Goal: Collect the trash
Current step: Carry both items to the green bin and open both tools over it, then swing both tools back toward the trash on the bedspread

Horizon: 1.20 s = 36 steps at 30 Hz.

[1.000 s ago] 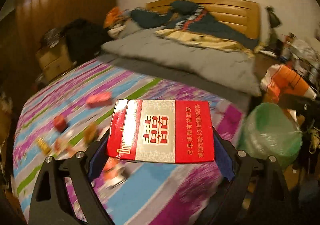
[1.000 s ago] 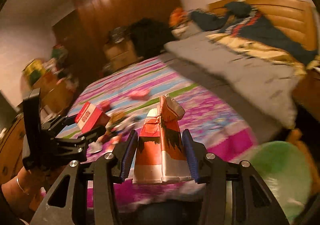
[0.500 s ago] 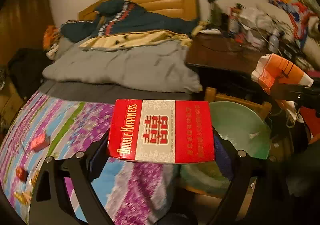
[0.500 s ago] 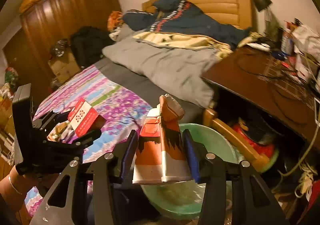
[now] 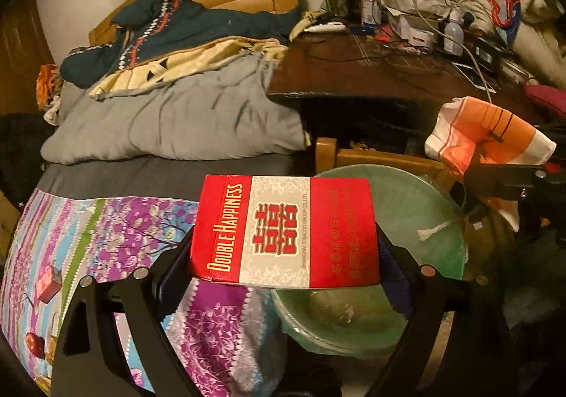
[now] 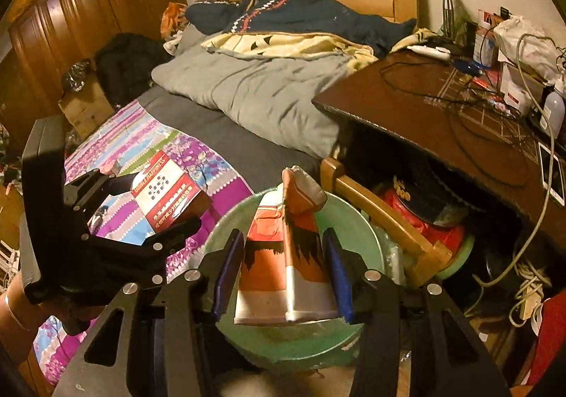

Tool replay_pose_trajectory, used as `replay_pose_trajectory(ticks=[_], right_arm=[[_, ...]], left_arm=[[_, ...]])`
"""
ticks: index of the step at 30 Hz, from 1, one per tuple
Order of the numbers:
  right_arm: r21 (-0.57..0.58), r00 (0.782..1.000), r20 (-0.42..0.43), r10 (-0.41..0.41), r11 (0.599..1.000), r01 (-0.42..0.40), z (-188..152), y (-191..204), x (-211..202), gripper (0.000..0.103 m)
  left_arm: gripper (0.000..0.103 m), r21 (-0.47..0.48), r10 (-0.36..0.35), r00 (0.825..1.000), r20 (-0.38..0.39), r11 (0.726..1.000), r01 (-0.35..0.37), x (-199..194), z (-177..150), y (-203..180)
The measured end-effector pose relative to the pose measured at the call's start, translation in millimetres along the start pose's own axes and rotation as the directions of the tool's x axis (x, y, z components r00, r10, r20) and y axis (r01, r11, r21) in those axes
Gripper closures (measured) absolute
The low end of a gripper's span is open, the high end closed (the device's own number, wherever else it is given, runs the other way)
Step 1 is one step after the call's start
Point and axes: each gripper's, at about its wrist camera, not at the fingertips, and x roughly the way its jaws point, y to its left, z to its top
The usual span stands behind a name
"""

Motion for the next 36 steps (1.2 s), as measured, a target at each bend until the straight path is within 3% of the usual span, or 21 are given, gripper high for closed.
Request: replay_pose_trajectory(ticks=[7, 14, 21, 22, 23, 24, 36], right_arm=[[0.009, 0.999, -0.032, -0.016, 1.000, 0.016, -7.7, -6.5, 8.7, 0.055], [0.013, 0.998, -0.058, -0.020, 1.000, 0.020, -12.7, -10.8, 16.1, 0.055], [0.016, 0.998, -0.053, -0.026, 1.000, 0.027, -8.6, -17.7, 21.8, 0.055], [0.008, 0.999, -0.047, -0.022, 1.000, 0.023, -7.3, -18.4, 22.4, 0.051], [-0.006, 0.999, -0.042, -0.018, 1.000, 0.018, -6.0, -18.1, 23.3, 0.029], [-0.020, 0.999, -0.032, -0.032, 0.999, 0.032, -4.5, -18.5, 24.7, 0.021], [0.014, 0.999, -0.001, -0.035, 0.999, 0.035, -7.2, -26.4, 23.6, 0.019]], left_arm=[[0.016, 0.033, -0.081, 0.997, -0.015, 0.996, 0.081, 8.7, -3.9, -8.9], [0.016, 0.032, -0.189, 0.982, -0.016, 0.981, 0.190, 9.4, -9.1, -11.5], [0.015, 0.018, -0.189, 0.982, -0.025, 0.982, 0.189, 17.1, -3.1, -11.5], [0.009, 0.015, -0.186, 0.982, -0.029, 0.982, 0.186, 19.2, -2.0, -11.6], [0.005, 0.010, -0.173, 0.984, -0.034, 0.985, 0.173, 22.1, -0.4, -11.4], [0.005, 0.003, -0.163, 0.986, -0.037, 0.987, 0.163, 24.0, 0.6, -10.8], [0.005, -0.056, -0.133, 0.990, -0.056, 0.990, 0.130, 25.8, -13.7, 2.3]])
